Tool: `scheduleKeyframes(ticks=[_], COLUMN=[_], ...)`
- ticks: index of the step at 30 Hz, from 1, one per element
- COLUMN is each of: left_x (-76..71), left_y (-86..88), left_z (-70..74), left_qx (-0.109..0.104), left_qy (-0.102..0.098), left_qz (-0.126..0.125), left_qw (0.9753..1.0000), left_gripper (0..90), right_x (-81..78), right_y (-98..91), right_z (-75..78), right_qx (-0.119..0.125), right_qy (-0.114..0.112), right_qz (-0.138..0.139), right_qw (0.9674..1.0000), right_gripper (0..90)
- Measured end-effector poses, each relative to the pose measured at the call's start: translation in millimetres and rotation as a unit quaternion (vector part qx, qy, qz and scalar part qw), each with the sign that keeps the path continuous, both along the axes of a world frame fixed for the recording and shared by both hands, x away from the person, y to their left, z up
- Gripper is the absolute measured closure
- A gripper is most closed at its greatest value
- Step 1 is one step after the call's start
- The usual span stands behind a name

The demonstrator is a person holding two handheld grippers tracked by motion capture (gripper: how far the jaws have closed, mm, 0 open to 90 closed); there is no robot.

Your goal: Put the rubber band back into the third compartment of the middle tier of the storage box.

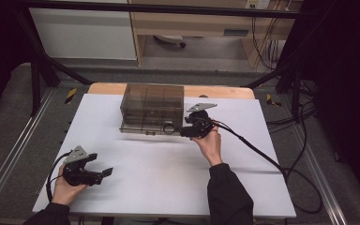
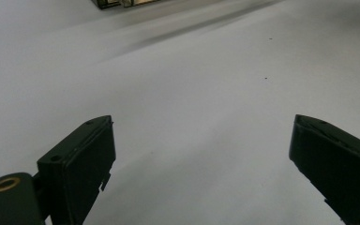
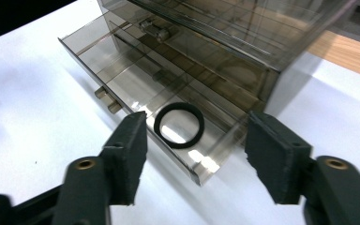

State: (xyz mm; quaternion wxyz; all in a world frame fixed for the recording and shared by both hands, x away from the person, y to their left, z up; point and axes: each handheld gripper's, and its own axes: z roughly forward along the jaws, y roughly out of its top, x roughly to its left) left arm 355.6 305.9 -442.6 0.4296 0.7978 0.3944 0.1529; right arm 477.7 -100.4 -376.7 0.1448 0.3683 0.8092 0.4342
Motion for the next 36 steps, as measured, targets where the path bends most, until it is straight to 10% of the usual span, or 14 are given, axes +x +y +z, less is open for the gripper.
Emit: scheduleKeyframes(ticks=[14, 36], left_x=[0.0, 0.1], left_y=[-0.8, -2.0], left_z=[-0.4, -1.0], left_qx=[0.000, 0.003], left_qy=[0.000, 0.002], left_qz=[0.001, 0.000], left_qw=[1.0000, 1.0000], left_gripper=[6.9, 6.9], right_x=[-22.8, -60.1], right_y=[-44.1, -102.6], right_z=[-1.1, -17.4], right_qx=[0.006, 0.019], right_qy=[-0.003, 0.013], right_qz=[-0.016, -0.018], right_qw=[0.9999, 0.9996], right_gripper=[8.0, 0.7])
